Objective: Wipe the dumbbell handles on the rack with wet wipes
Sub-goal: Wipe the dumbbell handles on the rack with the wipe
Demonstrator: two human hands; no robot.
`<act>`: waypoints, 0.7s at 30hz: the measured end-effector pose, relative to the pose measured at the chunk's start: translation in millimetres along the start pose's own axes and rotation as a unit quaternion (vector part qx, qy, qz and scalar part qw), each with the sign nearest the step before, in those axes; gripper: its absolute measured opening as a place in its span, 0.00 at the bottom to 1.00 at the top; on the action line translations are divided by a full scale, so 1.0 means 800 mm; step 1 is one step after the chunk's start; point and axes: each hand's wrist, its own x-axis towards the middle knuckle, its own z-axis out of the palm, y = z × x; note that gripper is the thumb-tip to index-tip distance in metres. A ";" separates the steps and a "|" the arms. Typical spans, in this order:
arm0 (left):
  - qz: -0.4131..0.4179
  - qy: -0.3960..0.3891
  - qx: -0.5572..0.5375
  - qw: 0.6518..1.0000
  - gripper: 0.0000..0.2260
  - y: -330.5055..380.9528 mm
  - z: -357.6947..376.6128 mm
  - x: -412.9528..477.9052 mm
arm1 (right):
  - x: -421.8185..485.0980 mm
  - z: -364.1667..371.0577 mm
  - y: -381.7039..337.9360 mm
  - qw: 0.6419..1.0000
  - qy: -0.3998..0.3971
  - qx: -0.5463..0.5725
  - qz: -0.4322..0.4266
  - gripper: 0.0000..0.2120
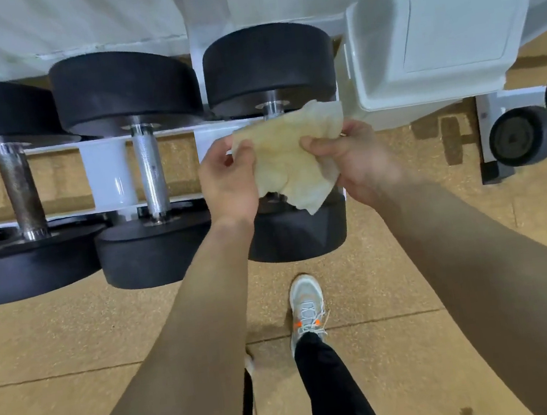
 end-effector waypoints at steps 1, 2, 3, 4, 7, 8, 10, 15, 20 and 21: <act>0.005 0.005 0.012 1.000 0.04 -0.004 0.002 0.009 | 0.009 0.005 0.001 1.000 0.014 -0.021 -0.003 0.22; 0.001 0.015 0.023 1.000 0.03 -0.008 0.005 0.018 | 0.021 0.010 0.003 0.998 0.040 -0.044 -0.003 0.23; -0.010 0.029 0.025 0.999 0.05 -0.010 0.007 0.027 | 0.032 0.014 0.004 0.995 0.077 -0.068 0.005 0.24; -0.025 0.054 0.007 0.998 0.08 -0.012 0.007 0.035 | 0.039 0.020 0.003 0.988 0.126 -0.088 0.033 0.26; -0.057 0.132 -0.030 0.989 0.12 -0.021 0.003 0.043 | 0.035 0.043 0.004 0.941 0.290 -0.158 0.072 0.30; -0.061 0.143 -0.019 0.988 0.12 -0.026 0.004 0.036 | 0.030 0.052 0.005 0.934 0.305 -0.186 0.021 0.25; -0.067 0.150 0.013 0.986 0.13 -0.040 0.011 0.017 | 0.029 0.075 0.011 0.933 0.260 -0.243 -0.055 0.18; -0.051 0.176 0.079 0.980 0.13 -0.050 0.027 0.000 | 0.052 0.114 0.008 0.953 0.083 -0.290 0.014 0.16; -0.032 0.183 0.089 0.979 0.10 -0.049 0.029 0.000 | 0.089 0.110 0.001 0.986 0.087 -0.126 0.069 0.22; -0.030 0.183 0.091 0.978 0.10 -0.049 0.029 0.000 | 0.096 0.105 0.002 0.992 0.059 -0.080 0.074 0.26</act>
